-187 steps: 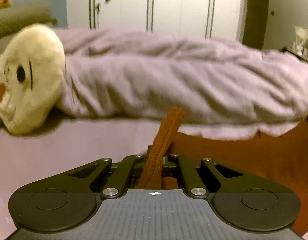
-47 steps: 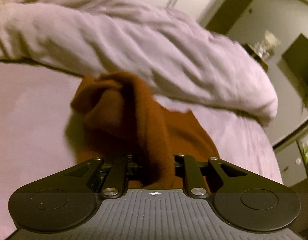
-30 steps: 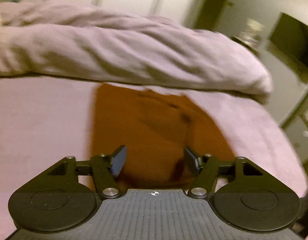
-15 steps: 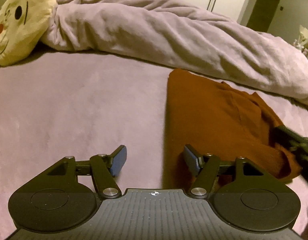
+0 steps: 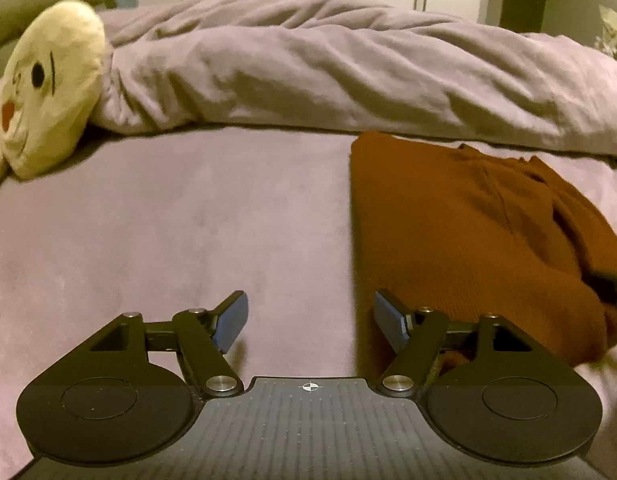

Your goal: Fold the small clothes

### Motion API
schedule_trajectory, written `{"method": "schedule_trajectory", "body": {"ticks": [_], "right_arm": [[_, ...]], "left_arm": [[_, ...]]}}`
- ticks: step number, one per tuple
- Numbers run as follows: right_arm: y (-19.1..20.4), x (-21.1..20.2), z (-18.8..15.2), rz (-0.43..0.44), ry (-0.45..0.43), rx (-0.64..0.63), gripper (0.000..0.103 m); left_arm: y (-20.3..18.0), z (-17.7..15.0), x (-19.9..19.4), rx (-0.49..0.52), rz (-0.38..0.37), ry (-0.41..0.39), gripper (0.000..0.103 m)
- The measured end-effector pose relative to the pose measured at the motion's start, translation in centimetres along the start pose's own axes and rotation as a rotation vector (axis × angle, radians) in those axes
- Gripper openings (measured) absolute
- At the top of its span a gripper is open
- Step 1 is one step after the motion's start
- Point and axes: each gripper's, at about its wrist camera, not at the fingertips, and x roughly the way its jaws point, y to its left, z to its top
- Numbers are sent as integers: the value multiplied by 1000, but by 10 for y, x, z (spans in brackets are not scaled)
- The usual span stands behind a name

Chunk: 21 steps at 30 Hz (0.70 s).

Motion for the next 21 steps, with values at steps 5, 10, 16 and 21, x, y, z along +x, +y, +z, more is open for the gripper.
{"method": "schedule_trajectory", "body": {"ticks": [5, 10, 16, 21], "right_arm": [[-21, 6, 22, 157, 29, 247, 35], [-26, 56, 28, 234, 175, 420, 47], [0, 70, 42, 248, 172, 299, 13], [5, 23, 59, 110, -10, 73, 12]], "left_arm": [[0, -1, -1, -9, -2, 1, 75], [-3, -1, -3, 9, 6, -7, 75], [-5, 3, -16, 58, 12, -35, 76], [-4, 13, -29, 38, -6, -82, 82]]}}
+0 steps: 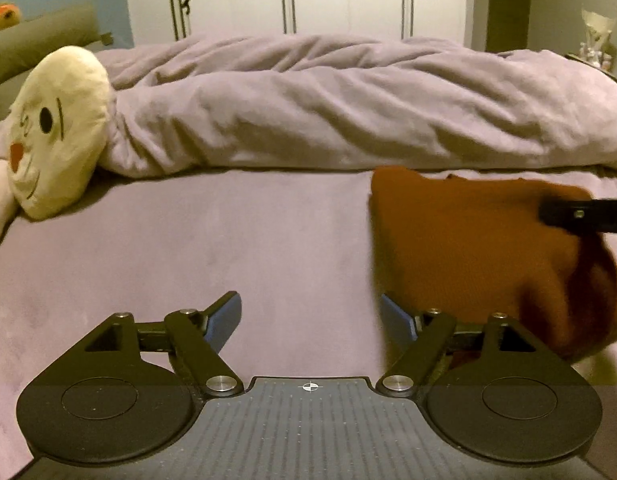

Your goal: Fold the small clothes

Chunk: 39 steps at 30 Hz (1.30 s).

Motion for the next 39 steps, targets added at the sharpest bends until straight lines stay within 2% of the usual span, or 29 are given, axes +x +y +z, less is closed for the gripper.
{"method": "schedule_trajectory", "body": {"ticks": [3, 6, 7, 9, 10, 12, 14, 17, 24, 25, 26, 27, 29, 30, 31, 33, 36, 39], "right_arm": [[10, -13, -5, -139, -39, -183, 12], [2, 6, -21, -133, 85, -216, 14], [-3, 12, -27, -143, 116, -219, 18], [-16, 6, -27, -124, 98, -169, 27], [-24, -1, -24, -111, 83, -104, 39], [-46, -17, -18, -103, 65, 47, 55], [-68, -25, -18, -53, 77, 161, 55], [-91, -15, -22, 58, 137, 329, 55], [-93, 31, -20, 190, 205, 461, 56], [-93, 34, -19, 205, 212, 480, 53], [-93, 36, -17, 210, 223, 492, 37], [-90, 37, -13, 204, 233, 479, 30], [-80, 33, -5, 194, 231, 398, 21], [-69, 29, 3, 149, 225, 301, 20], [-53, 24, 12, 91, 208, 182, 19], [-16, 5, 29, -32, 109, -119, 18], [19, -21, 37, -205, -21, -440, 18], [8, -18, 29, -313, -5, -545, 18]], "left_arm": [[-12, 0, 14, 9, -44, 50, 82], [-24, -7, 31, 27, -57, 113, 79], [-25, -10, 33, 29, -62, 124, 78], [-24, -14, 35, 39, -54, 134, 78], [-23, -15, 35, 46, -51, 137, 78], [-20, -16, 37, 41, -53, 145, 78], [-19, -16, 38, 29, -62, 149, 78], [-19, -17, 38, 28, -56, 146, 78], [-18, -20, 34, 28, -60, 154, 78], [-18, -21, 34, 30, -59, 154, 78], [-18, -21, 33, 32, -57, 153, 78], [-18, -22, 32, 32, -55, 153, 78], [-19, -24, 28, 37, -57, 151, 80], [-21, -25, 26, 44, -64, 147, 81], [-22, -26, 24, 51, -66, 143, 81], [-25, -28, 21, 64, -78, 139, 85], [-31, -31, 21, 74, -103, 148, 85], [-39, -34, 22, 83, -108, 156, 85]]}}
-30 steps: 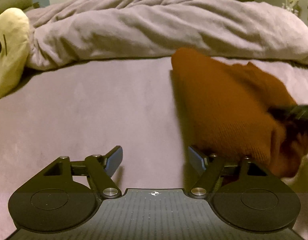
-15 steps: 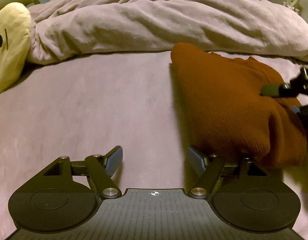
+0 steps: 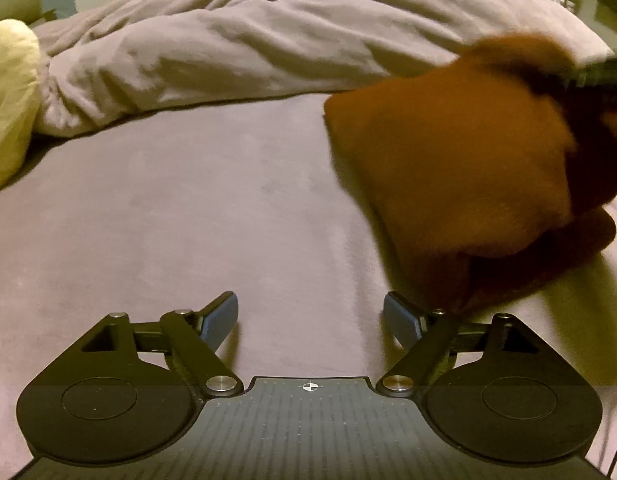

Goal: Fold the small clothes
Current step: 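Grasp the folded cardigan end with the right gripper and tuck it under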

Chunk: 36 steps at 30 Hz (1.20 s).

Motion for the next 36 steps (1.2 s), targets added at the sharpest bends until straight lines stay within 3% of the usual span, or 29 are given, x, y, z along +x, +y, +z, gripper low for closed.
{"method": "schedule_trajectory", "body": {"ticks": [4, 6, 8, 11, 13, 15, 17, 20, 23, 25, 28, 34, 36], "right_arm": [[-26, 39, -47, 32, 131, 146, 36], [-44, 23, -63, 37, 98, 300, 37], [-60, -4, -79, 42, 44, 477, 50], [-76, -47, -113, 124, -27, 756, 52], [-74, -54, -133, 218, -22, 893, 52], [-70, -51, -153, 298, 22, 1004, 52], [-68, -42, -164, 325, 51, 1076, 51], [-70, -28, -171, 402, 27, 1205, 50], [-67, -16, -174, 417, -8, 1277, 50], [-66, -3, -174, 421, 7, 1325, 40], [-64, 6, -173, 454, 4, 1378, 36], [-59, 7, -159, 398, 1, 1257, 18], [-56, 3, -153, 344, 13, 1183, 16]], "left_arm": [[-8, -3, -5, 14, -14, 2, 86], [-10, -4, -8, 31, 0, -13, 88], [-13, -3, -8, 29, 11, -30, 88], [-21, 0, -3, 5, 7, -22, 88], [-29, 0, 0, 8, 40, -20, 88], [-32, 0, -1, 10, 59, -16, 88], [-33, -2, -4, 1, 65, -9, 88], [-33, -6, -9, -20, 68, -3, 88], [-36, -3, -6, -39, 96, 2, 90], [-40, 2, 2, -30, 134, -9, 95], [-45, 5, 17, -4, 186, 12, 96], [-35, 4, 20, -84, 171, 22, 96], [-24, 6, 20, -144, 160, 27, 79]]}}
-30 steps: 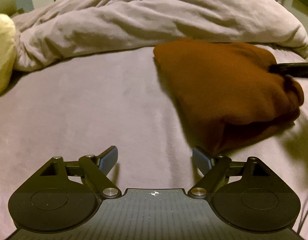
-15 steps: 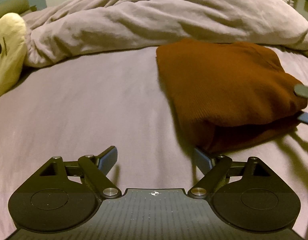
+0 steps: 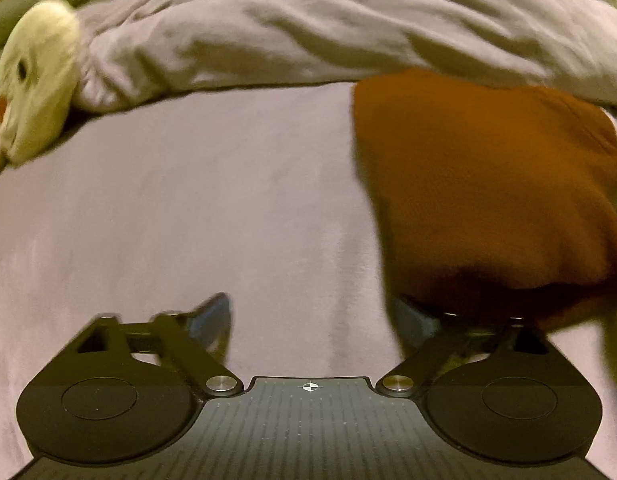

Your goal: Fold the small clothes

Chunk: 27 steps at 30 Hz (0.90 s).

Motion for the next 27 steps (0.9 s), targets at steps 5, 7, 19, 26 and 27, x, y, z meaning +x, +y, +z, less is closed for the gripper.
{"method": "schedule_trajectory", "body": {"ticks": [5, 7, 19, 26, 27], "right_arm": [[20, -19, -9, -75, -89, -187, 14], [18, -21, -10, -100, -97, -208, 14], [10, -25, -9, -234, -85, -319, 31], [37, -54, -9, -335, -203, -463, 33], [43, -56, -10, -332, -233, -488, 33]], "left_arm": [[12, 9, -4, -86, -59, 22, 54], [12, 10, -7, -76, -34, 12, 47], [31, 12, -18, -84, -24, 10, 59], [26, 28, -48, -111, -99, -79, 75], [23, 32, -51, -114, -118, -94, 77]]}}
